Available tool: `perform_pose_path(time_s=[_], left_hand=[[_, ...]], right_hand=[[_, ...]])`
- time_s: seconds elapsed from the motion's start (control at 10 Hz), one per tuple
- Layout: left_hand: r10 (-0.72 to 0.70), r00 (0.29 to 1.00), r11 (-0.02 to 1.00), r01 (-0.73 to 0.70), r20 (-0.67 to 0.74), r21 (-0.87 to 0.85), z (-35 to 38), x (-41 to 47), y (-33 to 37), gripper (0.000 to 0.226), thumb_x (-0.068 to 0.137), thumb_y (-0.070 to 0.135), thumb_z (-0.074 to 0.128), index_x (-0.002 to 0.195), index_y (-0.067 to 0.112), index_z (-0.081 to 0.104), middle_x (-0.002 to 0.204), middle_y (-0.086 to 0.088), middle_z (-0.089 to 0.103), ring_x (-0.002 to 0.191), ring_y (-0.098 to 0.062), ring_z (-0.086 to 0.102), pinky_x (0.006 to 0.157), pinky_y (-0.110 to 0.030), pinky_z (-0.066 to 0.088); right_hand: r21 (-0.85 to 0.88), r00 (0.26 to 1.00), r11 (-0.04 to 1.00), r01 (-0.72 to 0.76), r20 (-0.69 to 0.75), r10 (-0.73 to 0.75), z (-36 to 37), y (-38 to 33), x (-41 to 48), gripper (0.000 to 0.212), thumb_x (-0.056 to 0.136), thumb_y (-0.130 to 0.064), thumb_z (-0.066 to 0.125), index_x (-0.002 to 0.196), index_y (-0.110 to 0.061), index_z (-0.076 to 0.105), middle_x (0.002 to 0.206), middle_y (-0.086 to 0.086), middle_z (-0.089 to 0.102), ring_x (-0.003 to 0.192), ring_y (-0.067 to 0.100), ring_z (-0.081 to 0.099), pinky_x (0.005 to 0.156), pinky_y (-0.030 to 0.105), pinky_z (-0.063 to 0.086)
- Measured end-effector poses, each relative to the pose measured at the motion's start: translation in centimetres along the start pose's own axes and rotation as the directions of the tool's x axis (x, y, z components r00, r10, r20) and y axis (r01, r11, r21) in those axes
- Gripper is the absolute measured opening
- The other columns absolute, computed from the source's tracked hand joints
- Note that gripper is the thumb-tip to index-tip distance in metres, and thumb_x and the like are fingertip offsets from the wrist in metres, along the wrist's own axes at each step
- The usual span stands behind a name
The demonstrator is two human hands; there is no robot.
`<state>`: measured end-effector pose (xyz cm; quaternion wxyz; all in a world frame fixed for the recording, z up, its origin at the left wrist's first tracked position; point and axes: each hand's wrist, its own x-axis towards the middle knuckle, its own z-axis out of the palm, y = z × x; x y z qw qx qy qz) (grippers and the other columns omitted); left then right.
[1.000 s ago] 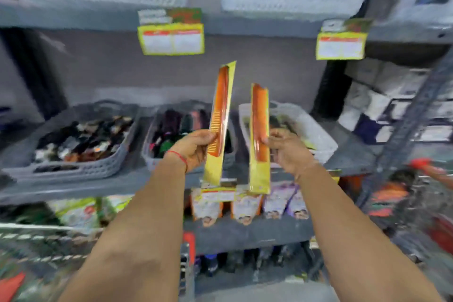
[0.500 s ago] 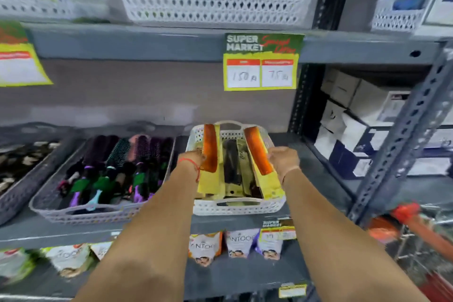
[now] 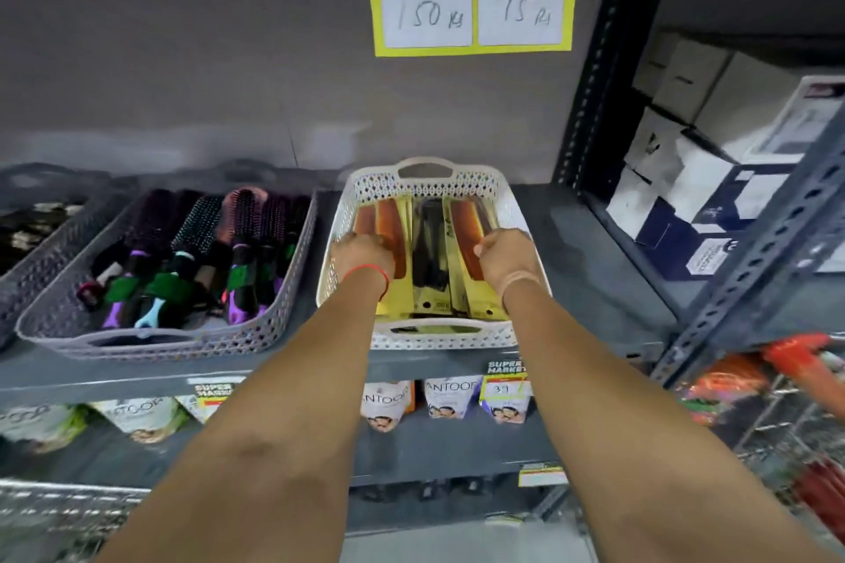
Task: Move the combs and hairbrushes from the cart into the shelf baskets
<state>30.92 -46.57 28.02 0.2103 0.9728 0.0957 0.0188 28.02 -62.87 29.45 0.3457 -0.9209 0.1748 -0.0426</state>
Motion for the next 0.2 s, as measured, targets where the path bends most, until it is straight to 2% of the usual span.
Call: perform_pose_path(time_s=[0.1, 0.2], left_hand=[[0.142, 0.99, 0.988, -0.143, -0.025, -0.054, -2.0, -2.0, -0.8, 0.042, 0.096, 0.017, 0.033, 0.133, 0.009, 0.05, 0.138, -0.016, 0.049, 0.129, -0.034, 0.039, 0.107, -0.037, 0.035], [0.241, 0.962, 0.967, -0.25, -0.131, -0.054, -2.7, -4.5, -3.6, 0.043, 0.093, 0.016, 0.035, 0.133, 0.007, 0.05, 0.137, -0.015, 0.051, 0.129, -0.033, 0.04, 0.109, -0.038, 0.035]], right_hand=[[-0.103, 0.982, 0.983, 0.151, -0.103, -0.161, -0.8, -0.7, -2.6, 0.03, 0.091, -0.011, 0.043, 0.11, -0.004, 0.064, 0.123, 0.014, 0.062, 0.114, 0.029, 0.057, 0.099, 0.03, 0.044], [-0.153, 0.942, 0.957, 0.249, -0.192, -0.275, 0.3, -1.3, -7.1, 0.034, 0.093, -0.013, 0.038, 0.119, -0.007, 0.059, 0.14, 0.007, 0.05, 0.123, 0.022, 0.051, 0.106, 0.026, 0.037]])
